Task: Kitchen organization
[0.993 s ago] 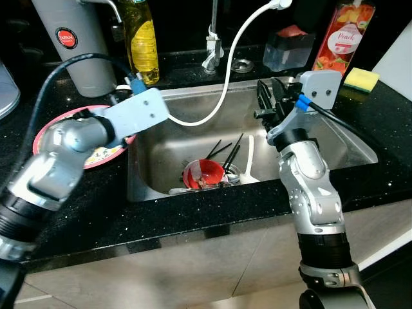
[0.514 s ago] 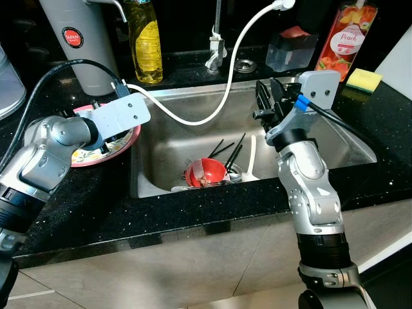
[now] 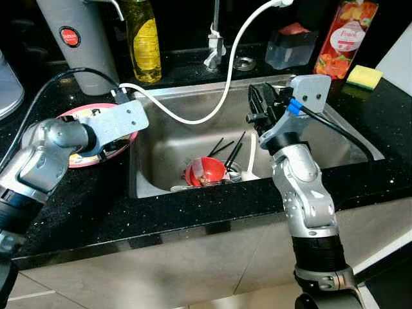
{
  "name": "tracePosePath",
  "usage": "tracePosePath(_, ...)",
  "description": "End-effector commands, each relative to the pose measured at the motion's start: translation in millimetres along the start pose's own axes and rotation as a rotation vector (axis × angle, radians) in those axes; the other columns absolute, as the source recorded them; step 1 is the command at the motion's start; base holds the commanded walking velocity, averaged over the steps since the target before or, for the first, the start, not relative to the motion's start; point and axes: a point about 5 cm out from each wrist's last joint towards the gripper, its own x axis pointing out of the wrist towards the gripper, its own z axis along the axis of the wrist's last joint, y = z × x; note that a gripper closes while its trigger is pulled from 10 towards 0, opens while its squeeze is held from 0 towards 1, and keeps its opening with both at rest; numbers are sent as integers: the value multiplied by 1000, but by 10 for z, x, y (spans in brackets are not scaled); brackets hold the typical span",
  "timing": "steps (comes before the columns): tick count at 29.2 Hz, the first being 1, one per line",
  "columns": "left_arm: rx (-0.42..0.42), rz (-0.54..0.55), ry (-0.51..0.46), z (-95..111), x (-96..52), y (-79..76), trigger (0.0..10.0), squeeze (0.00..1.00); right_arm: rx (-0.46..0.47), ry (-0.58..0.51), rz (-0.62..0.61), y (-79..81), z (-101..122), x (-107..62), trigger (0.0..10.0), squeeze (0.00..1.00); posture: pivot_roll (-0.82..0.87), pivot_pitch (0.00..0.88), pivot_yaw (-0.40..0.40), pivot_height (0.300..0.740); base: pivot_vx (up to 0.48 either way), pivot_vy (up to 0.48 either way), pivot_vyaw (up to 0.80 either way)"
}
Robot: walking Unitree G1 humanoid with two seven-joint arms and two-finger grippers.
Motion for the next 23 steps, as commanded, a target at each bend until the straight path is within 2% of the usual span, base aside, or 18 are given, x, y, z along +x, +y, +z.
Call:
tracePosePath(1, -16, -21, 45, -127, -56, -19, 10000, 0, 3, 16, -3, 2, -33, -17, 10000, 0, 121, 73, 30, 740, 0, 0, 0)
tracePosePath(7, -81, -42, 62, -214, -18, -114, 10000, 0, 10, 18, 6, 28, -37, -5, 10000, 0, 124, 80, 24, 740, 0, 0, 0)
tracePosePath(12, -96, -46, 85, -259, -4, -161, 10000, 0, 13, 22, 10, 36, -40, -5, 10000, 0, 126, 88, 19, 740, 0, 0, 0)
tracePosePath(15, -51, -5, 121, -296, -2, -136, 10000, 0, 14, 25, 12, 41, -46, -7, 10000, 0, 126, 93, 17, 740, 0, 0, 0)
tracePosePath(21, 36, 94, 88, -188, 1, -83, 10000, 0, 19, 28, 15, 55, -53, -4, 10000, 0, 123, 97, 14, 740, 0, 0, 0)
tracePosePath(23, 42, 104, 85, -178, 1, -84, 10000, 0, 19, 28, 14, 55, -52, -3, 10000, 0, 123, 97, 14, 740, 0, 0, 0)
